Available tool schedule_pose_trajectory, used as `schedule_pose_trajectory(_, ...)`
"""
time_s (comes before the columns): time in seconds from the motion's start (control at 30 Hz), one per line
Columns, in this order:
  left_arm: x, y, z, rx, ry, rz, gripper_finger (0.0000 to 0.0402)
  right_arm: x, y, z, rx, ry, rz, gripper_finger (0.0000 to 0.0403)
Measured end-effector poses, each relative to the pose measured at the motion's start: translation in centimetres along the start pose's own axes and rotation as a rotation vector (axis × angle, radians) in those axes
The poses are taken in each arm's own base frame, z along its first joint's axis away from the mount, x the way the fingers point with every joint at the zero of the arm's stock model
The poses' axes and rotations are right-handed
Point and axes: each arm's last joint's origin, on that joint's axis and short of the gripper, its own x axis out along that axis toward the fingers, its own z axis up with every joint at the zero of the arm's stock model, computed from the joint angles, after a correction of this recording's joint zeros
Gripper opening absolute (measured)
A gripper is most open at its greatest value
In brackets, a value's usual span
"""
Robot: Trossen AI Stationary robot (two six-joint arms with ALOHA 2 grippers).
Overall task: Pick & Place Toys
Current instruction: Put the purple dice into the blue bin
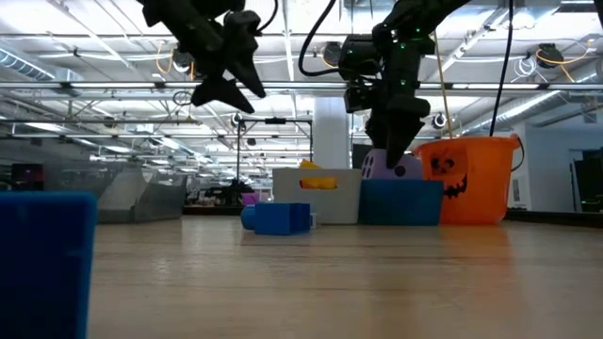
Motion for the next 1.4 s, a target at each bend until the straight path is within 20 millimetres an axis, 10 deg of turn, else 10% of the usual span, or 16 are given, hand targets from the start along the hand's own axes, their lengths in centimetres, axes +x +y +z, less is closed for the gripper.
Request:
schedule_pose_trajectory(0.57,9.7,-1.3,-1.4,0.145,-0.077,-0.094,0.0131,0.0,0.1,0.3,-0.005,-0.051,0.042,0.0395)
schedule_pose_trajectory(1.4,14.9,-4.2,2.1,0.420,-0.285,-0.079,0.0131,1.4,0.5,0.1,-0.001,-0.133,0.147,0.0396)
